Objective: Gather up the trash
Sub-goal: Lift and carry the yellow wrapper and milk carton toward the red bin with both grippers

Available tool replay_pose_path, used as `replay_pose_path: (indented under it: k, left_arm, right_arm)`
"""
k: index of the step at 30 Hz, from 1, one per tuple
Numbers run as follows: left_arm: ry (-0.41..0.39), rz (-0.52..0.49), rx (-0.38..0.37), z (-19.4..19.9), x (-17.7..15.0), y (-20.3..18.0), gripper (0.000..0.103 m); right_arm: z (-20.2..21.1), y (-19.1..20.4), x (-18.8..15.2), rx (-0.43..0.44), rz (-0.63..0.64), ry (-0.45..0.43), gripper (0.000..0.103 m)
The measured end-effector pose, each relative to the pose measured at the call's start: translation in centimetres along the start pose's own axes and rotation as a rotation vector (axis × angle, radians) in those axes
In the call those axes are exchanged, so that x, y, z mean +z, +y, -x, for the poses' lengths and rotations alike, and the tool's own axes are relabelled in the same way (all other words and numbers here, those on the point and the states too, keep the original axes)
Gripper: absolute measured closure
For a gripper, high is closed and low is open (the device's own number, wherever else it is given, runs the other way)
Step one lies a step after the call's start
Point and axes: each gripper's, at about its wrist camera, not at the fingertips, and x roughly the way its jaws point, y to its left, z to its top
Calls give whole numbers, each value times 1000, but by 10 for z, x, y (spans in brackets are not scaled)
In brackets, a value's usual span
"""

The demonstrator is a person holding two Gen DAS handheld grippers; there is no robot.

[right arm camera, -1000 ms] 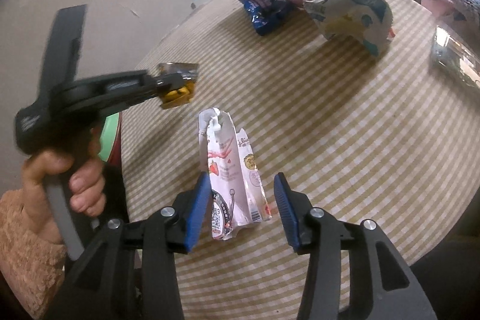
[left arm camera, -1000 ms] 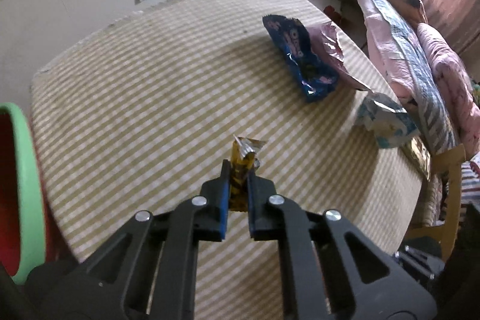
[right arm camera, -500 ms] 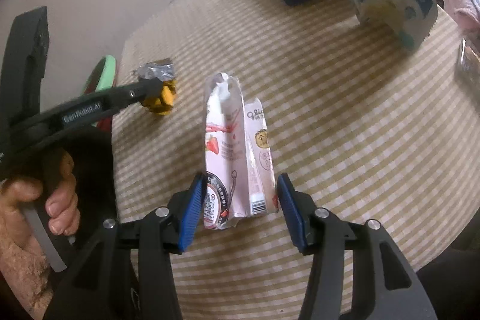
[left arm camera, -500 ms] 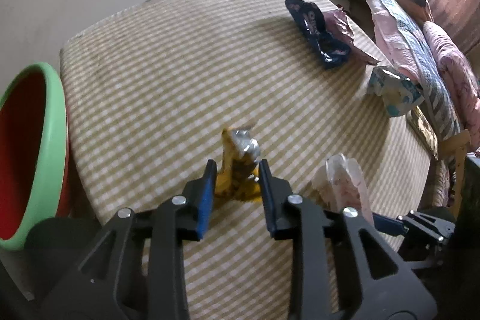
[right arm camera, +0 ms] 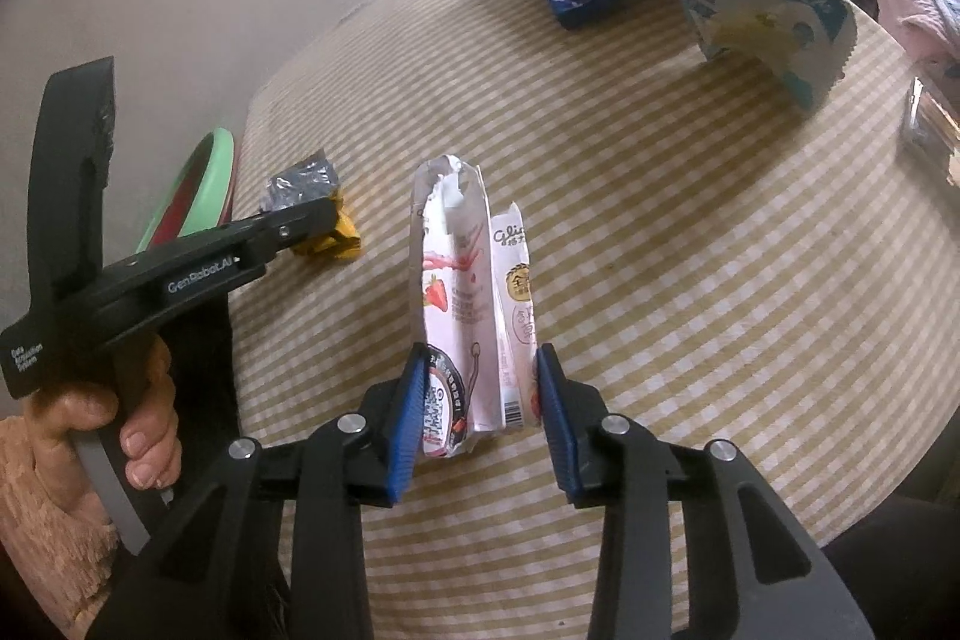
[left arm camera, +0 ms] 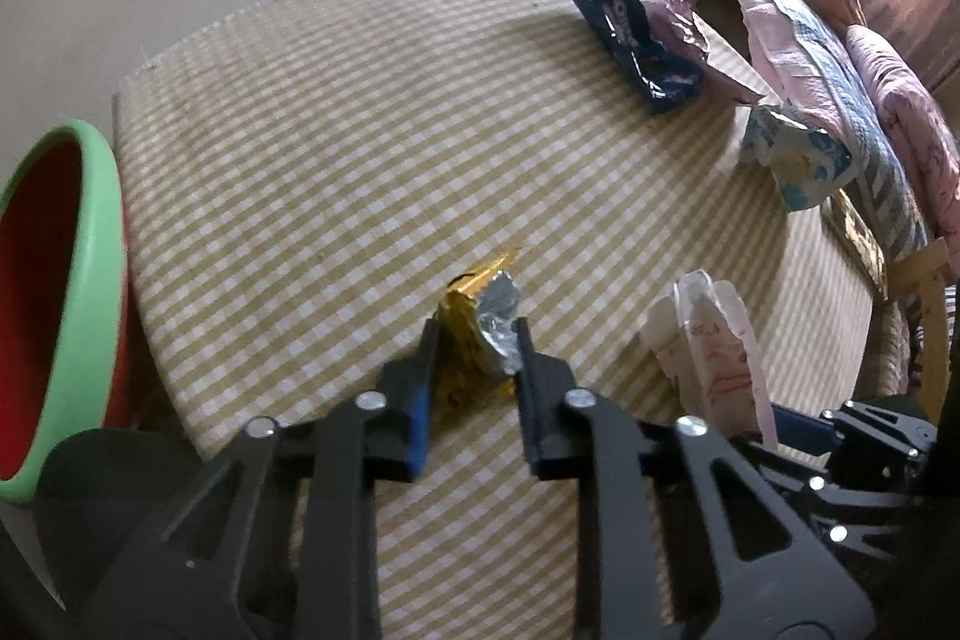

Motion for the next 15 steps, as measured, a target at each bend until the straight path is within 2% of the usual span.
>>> replay_pose_path:
  k: [8, 15]
  left_arm:
    - [-83, 27, -11, 34, -2, 8, 90]
    - [-120, 68, -21, 58, -13, 20, 90]
  right_arm:
    - [14, -8, 1, -20, -20, -41, 68]
    - [29, -3, 6, -81, -5, -100, 68]
